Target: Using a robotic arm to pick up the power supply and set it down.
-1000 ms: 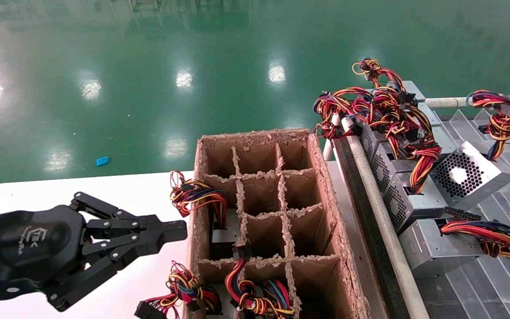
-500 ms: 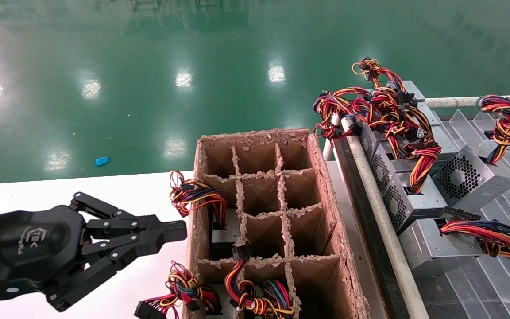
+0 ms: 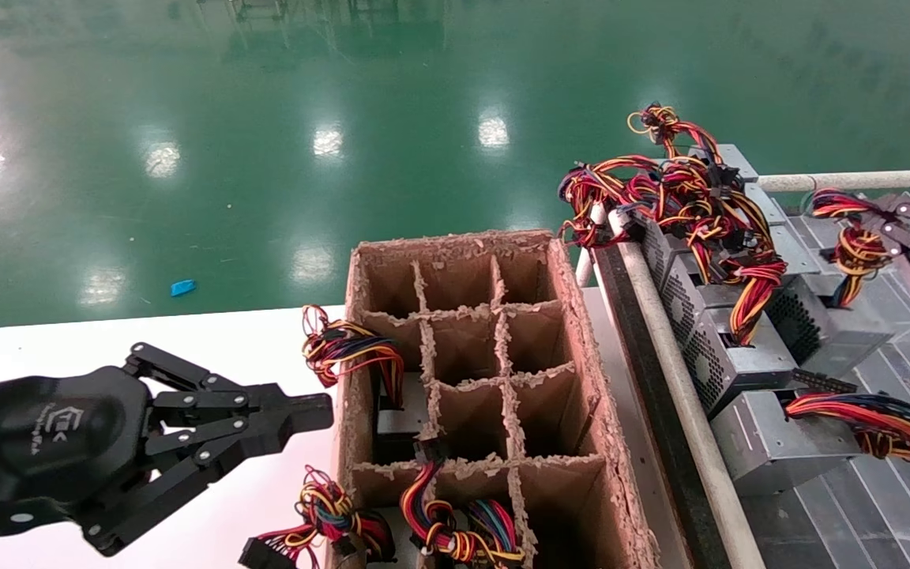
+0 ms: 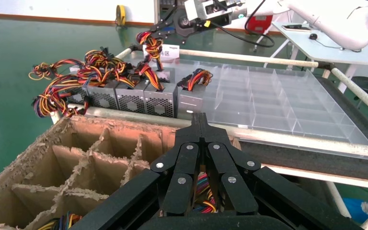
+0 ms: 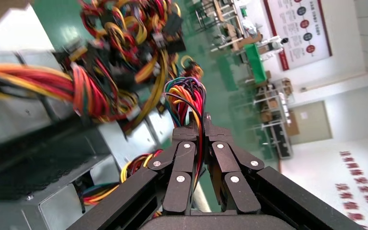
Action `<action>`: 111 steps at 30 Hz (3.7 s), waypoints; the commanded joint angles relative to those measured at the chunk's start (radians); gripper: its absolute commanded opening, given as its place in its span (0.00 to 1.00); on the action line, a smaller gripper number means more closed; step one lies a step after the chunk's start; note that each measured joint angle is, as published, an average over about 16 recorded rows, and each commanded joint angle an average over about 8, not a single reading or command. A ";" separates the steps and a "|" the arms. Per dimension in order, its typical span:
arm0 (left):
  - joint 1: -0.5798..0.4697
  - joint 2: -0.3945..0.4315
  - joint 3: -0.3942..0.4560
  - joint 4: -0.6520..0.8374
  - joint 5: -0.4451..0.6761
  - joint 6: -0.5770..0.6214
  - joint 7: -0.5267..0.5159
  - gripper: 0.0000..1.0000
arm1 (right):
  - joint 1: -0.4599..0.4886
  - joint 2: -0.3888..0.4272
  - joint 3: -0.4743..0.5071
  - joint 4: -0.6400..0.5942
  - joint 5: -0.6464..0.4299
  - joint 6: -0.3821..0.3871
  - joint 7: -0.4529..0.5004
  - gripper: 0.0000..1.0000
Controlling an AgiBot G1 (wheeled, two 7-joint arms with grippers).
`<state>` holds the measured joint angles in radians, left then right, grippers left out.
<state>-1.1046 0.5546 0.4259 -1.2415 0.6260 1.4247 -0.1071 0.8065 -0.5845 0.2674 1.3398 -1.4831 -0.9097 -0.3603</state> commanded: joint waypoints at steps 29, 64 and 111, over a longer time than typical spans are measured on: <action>0.000 0.000 0.000 0.000 0.000 0.000 0.000 0.00 | 0.078 0.009 -0.045 -0.003 0.057 -0.066 0.237 1.00; 0.000 0.000 0.000 0.000 0.000 0.000 0.000 0.46 | 0.124 -0.067 0.018 -0.067 0.342 -0.137 0.412 1.00; 0.000 0.000 0.000 0.000 0.000 0.000 0.000 1.00 | 0.243 -0.033 -0.446 -0.057 0.678 -0.505 0.524 1.00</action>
<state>-1.1046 0.5546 0.4260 -1.2415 0.6259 1.4247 -0.1071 1.0493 -0.6178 -0.1793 1.2832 -0.8045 -1.4153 0.1639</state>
